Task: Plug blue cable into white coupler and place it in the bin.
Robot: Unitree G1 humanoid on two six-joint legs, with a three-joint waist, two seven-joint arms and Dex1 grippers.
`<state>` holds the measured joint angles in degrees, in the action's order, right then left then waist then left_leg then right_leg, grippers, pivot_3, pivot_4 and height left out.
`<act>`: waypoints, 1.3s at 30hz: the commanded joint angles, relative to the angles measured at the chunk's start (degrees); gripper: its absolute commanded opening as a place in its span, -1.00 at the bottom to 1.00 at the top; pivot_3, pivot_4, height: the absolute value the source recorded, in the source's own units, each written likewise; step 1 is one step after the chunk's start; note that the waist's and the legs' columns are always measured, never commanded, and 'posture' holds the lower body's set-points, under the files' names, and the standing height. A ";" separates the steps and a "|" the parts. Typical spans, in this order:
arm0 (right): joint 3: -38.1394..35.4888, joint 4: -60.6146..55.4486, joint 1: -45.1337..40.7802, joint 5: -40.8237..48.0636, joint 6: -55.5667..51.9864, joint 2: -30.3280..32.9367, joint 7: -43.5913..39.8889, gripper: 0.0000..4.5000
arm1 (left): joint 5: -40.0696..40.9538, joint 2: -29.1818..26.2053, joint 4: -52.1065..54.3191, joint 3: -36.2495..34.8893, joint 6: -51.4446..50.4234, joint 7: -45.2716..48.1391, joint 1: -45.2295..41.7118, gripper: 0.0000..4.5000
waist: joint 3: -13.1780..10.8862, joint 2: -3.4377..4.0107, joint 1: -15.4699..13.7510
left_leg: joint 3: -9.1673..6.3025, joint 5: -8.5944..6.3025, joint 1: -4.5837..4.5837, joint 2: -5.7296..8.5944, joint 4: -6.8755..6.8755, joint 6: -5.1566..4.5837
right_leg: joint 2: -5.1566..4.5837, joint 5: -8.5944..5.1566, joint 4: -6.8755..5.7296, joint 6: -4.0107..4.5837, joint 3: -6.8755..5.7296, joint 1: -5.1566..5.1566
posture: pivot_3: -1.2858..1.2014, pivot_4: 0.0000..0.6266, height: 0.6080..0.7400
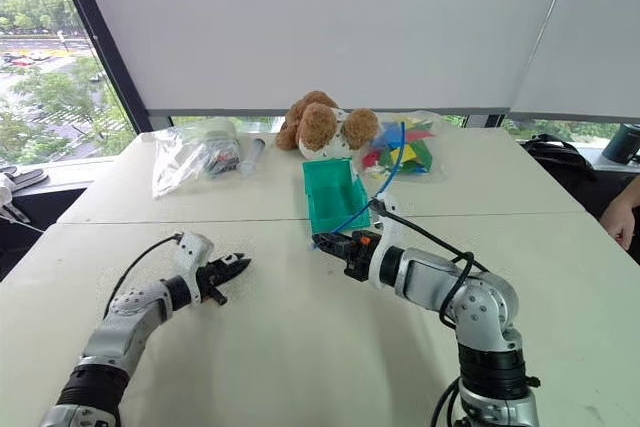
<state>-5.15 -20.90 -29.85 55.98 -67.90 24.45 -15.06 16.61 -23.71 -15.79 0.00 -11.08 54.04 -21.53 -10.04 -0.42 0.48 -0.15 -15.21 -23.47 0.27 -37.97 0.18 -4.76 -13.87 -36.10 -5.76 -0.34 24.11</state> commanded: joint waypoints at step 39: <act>30.08 11.11 -9.82 -44.18 33.92 13.60 -45.58 -1.00 | -12.35 10.76 -32.24 16.91 31.07 22.98 -18.53 -0.81 | 0.04 -0.02 -1.16 | -0.04 -0.01 0.15 -0.02 -0.21 -0.02 | 0.13 0.01 -0.02 -0.01 -0.03 -0.22 | 0.03 -0.52 1.00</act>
<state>25.53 -9.87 -38.81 12.96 -33.86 37.22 -60.15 5.57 -12.95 -46.61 16.62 20.50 77.10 -40.77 -10.00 -0.43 -0.68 -0.19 -15.22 -23.32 0.25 -38.19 0.16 -4.63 -13.86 -36.12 -5.77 -0.37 23.89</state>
